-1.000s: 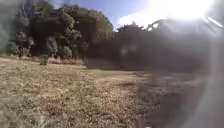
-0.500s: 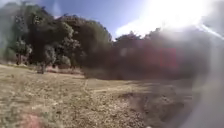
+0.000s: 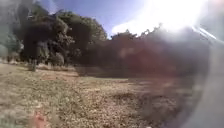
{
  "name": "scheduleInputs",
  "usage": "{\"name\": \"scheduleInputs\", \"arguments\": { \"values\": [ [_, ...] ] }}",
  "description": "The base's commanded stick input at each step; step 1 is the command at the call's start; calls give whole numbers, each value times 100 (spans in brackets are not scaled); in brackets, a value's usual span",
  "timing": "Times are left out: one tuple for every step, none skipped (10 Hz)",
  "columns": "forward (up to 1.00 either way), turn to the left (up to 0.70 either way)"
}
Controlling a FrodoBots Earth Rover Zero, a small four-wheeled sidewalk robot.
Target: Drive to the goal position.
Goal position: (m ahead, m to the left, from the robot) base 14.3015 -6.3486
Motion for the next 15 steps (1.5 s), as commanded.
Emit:
{"name": "scheduleInputs", "arguments": {
  "values": [
    [70, 0],
    [70, 0],
    [70, 0],
    [70, 0],
    [70, 0],
    [70, 0],
    [70, 0],
    [70, 0],
    [70, 0],
    [70, 0],
    [70, 0],
    [70, 0],
    [70, 0],
    [70, 0],
    [70, 0]
  ]
}}
